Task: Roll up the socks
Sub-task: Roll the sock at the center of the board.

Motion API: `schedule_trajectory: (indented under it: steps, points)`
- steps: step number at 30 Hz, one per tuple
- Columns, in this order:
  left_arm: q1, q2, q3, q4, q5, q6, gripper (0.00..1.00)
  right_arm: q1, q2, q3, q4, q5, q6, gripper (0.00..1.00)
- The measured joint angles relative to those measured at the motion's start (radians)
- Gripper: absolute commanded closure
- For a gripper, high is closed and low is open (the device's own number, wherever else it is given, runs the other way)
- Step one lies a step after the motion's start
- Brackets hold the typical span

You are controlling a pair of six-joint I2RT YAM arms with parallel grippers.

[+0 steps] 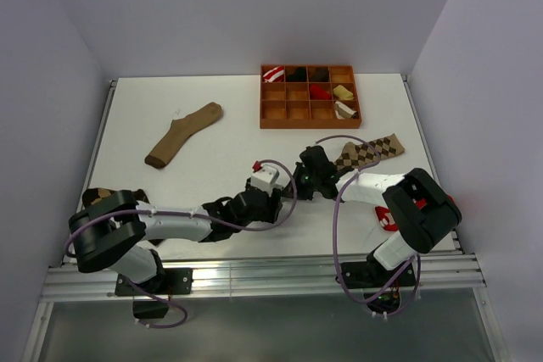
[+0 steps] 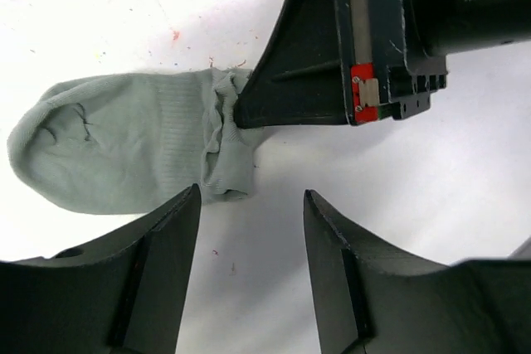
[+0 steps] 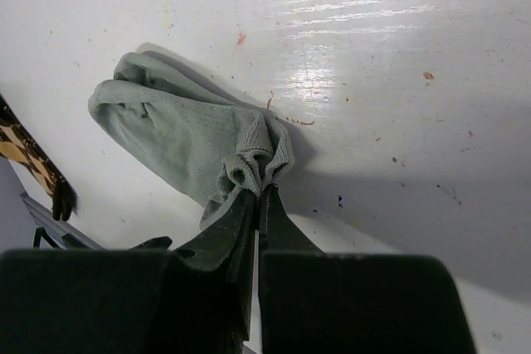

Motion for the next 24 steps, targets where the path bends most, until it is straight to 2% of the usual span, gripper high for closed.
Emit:
schedule_trajectory:
  steps: [6, 12, 21, 24]
  points:
    - [-0.066, 0.086, 0.06, -0.001, -0.135, 0.109, 0.45, 0.002, 0.0, 0.006, -0.016, 0.0, 0.0, 1.0]
    - [-0.095, 0.169, 0.099, 0.002, -0.19, 0.18, 0.49, 0.002, 0.0, 0.006, -0.015, 0.0, 0.0, 1.0]
    - [-0.106, 0.262, 0.153, -0.006, -0.241, 0.218, 0.59, 0.002, 0.005, 0.006, -0.014, -0.004, 0.0, 1.0]
    - [-0.107, 0.282, 0.156, -0.009, -0.262, 0.211, 0.66, 0.002, 0.005, 0.006, -0.013, -0.005, 0.0, 1.0]
